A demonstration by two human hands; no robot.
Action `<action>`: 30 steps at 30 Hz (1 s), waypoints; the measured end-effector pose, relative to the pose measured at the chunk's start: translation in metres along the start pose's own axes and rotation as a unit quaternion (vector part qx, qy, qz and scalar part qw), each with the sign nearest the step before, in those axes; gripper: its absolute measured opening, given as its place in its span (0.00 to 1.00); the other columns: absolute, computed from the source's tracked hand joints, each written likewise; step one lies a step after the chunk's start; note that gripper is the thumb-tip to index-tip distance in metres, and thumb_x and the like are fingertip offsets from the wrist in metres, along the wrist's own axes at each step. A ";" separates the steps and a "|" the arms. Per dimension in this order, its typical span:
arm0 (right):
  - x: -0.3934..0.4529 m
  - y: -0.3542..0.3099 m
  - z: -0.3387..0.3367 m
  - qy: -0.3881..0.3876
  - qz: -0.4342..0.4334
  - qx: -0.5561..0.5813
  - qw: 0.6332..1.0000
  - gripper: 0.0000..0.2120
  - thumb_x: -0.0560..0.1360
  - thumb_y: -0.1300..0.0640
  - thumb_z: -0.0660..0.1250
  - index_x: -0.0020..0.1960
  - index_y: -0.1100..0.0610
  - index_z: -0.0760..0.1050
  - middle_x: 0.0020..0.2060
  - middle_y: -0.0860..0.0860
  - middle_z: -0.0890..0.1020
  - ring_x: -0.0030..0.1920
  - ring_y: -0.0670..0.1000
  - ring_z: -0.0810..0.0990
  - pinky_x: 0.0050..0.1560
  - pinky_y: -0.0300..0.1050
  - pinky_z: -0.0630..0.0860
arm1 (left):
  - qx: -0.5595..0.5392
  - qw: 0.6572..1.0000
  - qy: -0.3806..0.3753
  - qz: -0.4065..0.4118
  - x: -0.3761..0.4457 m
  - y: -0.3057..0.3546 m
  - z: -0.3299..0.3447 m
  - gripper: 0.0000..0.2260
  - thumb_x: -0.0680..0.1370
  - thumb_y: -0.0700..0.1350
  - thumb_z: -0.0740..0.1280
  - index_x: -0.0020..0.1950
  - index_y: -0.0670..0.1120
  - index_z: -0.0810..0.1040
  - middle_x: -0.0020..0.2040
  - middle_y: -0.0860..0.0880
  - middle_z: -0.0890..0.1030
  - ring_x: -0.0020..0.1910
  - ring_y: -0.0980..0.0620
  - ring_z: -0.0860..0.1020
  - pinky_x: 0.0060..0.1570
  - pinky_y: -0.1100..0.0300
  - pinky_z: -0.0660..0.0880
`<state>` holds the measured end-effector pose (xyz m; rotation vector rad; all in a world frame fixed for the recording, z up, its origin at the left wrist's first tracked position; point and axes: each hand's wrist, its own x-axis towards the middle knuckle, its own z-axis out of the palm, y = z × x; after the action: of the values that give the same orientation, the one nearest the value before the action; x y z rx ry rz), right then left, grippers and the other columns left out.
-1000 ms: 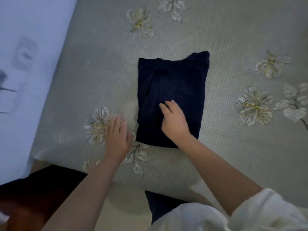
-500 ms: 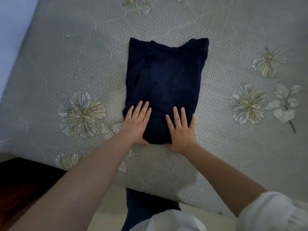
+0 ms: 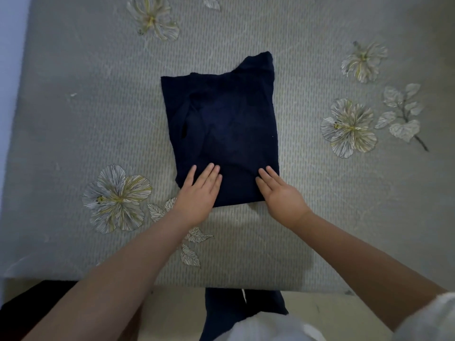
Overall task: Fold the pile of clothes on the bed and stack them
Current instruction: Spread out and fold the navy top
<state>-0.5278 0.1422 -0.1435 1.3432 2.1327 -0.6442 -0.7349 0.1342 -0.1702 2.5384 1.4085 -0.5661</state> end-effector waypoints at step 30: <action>0.000 0.003 0.055 0.069 0.156 0.105 0.980 0.28 0.81 0.56 0.47 0.73 0.65 0.36 0.74 0.61 0.40 0.74 0.61 0.40 0.71 0.63 0.44 | 0.070 0.958 0.147 0.235 0.074 0.021 -0.016 0.21 0.69 0.40 0.71 0.61 0.40 0.77 0.59 0.42 0.79 0.57 0.45 0.78 0.55 0.39 0.71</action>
<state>-0.5151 0.1079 -0.1853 1.8404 1.9353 -0.6768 -0.6776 0.1857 -0.1871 3.0241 0.7970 -0.2147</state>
